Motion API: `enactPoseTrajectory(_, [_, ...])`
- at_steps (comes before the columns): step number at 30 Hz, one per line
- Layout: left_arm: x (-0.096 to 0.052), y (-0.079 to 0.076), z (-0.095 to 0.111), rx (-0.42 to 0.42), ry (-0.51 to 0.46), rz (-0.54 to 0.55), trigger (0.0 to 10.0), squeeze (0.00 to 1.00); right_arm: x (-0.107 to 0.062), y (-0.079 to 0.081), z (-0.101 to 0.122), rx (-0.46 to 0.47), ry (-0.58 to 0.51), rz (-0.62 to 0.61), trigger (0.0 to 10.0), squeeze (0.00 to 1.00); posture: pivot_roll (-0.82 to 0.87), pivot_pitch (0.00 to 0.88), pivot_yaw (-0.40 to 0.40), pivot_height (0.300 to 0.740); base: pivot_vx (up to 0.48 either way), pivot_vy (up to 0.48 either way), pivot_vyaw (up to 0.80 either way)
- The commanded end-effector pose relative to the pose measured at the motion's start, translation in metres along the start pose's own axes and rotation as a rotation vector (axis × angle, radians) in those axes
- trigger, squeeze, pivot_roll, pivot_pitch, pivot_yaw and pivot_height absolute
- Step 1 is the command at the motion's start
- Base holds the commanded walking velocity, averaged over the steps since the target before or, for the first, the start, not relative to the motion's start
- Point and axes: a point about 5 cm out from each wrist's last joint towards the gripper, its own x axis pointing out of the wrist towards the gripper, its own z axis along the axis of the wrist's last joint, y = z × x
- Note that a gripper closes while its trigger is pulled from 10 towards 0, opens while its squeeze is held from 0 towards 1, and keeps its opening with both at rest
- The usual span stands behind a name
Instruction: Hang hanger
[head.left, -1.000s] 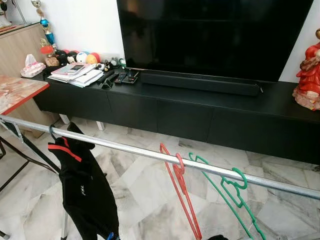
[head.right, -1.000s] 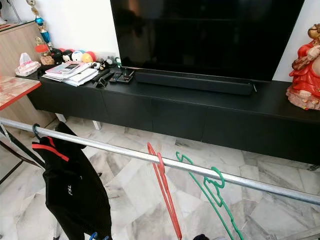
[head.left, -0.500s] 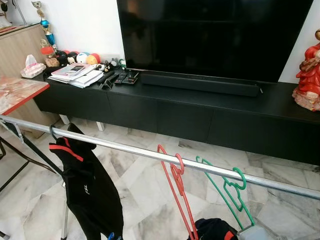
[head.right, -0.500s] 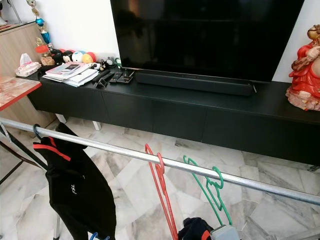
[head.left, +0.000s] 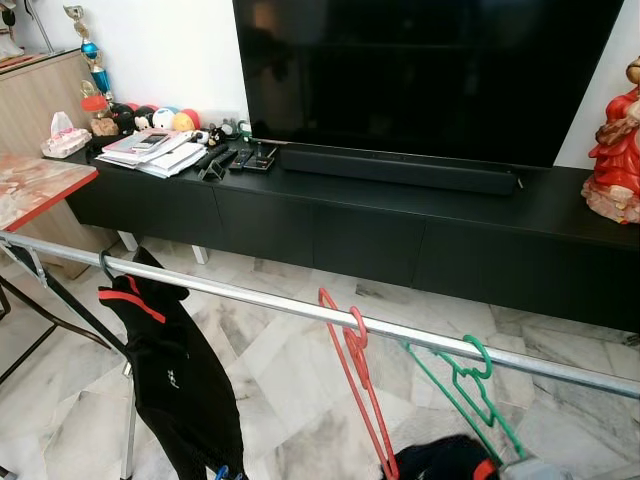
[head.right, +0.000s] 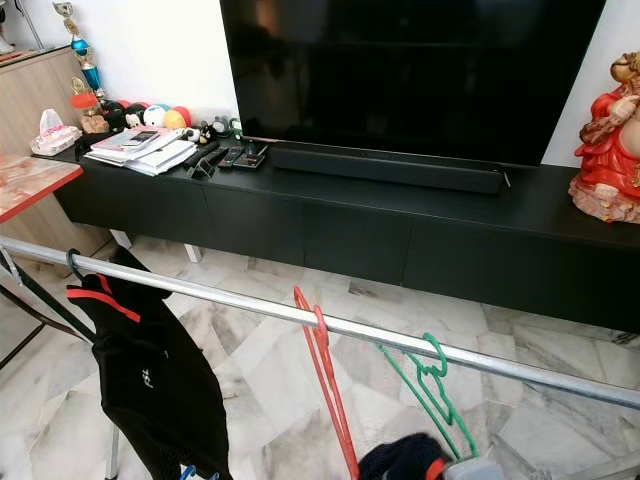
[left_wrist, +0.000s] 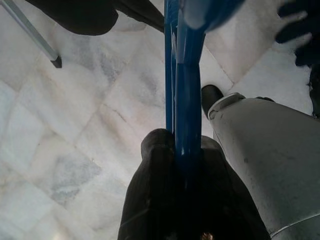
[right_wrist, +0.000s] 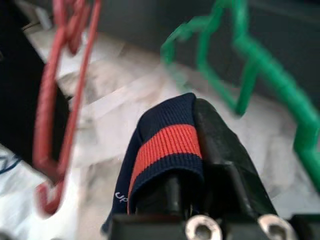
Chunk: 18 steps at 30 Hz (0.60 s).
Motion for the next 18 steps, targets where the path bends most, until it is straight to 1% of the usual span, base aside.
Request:
enactPoseTrajectory(1, [-0.001,-0.003,-0.011,0.014,0.04,-0.011,10.0,0.0,-0.001,0.005,0.008,0.035,-0.046,-0.004,10.0,0.0,-0.09,0.013,0.027,0.74,0.0,0.0,0.0])
enactPoseTrajectory(2, [-0.001,-0.003,-0.011,0.014,0.04,-0.011,10.0,0.0,-0.001,0.008,0.007,0.063,-0.04,0.003,10.0,0.0,-0.09,0.013,0.027,0.74,0.0,0.0,0.0])
enactPoseTrajectory(3, [-0.001,-0.003,-0.011,0.015,0.04,-0.012,10.0,0.0,0.0,0.015,0.002,0.111,-0.012,0.038,10.0,0.0,-0.09,0.015,0.028,0.74,0.0,0.0,0.0])
enactPoseTrajectory(4, [-0.001,-0.003,-0.011,0.015,0.04,-0.012,10.0,0.0,0.0,0.015,0.002,0.111,-0.012,0.038,10.0,0.0,-0.09,0.015,0.028,0.74,0.0,0.0,0.0])
enactPoseTrajectory(5, [-0.001,-0.003,-0.01,0.015,0.04,-0.012,10.0,0.0,0.0,0.018,0.0,0.134,-0.005,0.052,10.0,0.0,-0.09,0.015,0.027,0.74,0.0,0.0,0.0])
enactPoseTrajectory(6, [-0.001,-0.003,-0.01,0.014,0.039,-0.013,10.0,0.0,0.001,0.022,-0.004,0.201,0.027,0.095,10.0,0.0,-0.09,0.015,0.027,0.74,0.0,0.0,0.0])
enactPoseTrajectory(8, [-0.001,-0.003,-0.01,0.013,0.038,-0.014,10.0,0.0,0.002,0.025,-0.007,0.231,0.057,0.144,10.0,0.0,-0.09,0.015,0.027,0.74,0.0,0.0,0.0])
enactPoseTrajectory(10, [-0.001,-0.003,-0.01,0.012,0.038,-0.013,10.0,0.0,0.001,0.026,-0.011,0.201,0.116,0.199,10.0,0.0,-0.09,0.016,0.026,0.74,0.0,0.0,0.0])
enactPoseTrajectory(11, [-0.001,-0.003,-0.01,0.012,0.038,-0.013,10.0,0.0,0.001,0.026,-0.011,0.201,0.116,0.199,10.0,0.0,-0.09,0.016,0.026,0.74,0.0,0.0,0.0])
enactPoseTrajectory(12, [-0.001,-0.003,-0.01,0.012,0.039,-0.012,10.0,0.0,0.001,0.024,-0.013,0.144,0.132,0.211,10.0,0.0,-0.09,0.017,0.026,0.74,0.0,0.0,0.0])
enactPoseTrajectory(15, [-0.001,-0.002,-0.01,0.013,0.04,-0.011,10.0,0.0,0.003,0.011,-0.024,0.047,0.202,0.136,10.0,0.0,-0.09,0.018,0.025,0.74,0.0,0.0,0.0])
enactPoseTrajectory(18, [-0.001,-0.002,-0.01,0.014,0.043,-0.013,10.0,0.0,0.004,0.009,-0.024,0.042,0.2,0.133,10.0,0.0,-0.09,0.018,0.026,0.74,0.0,0.0,0.0])
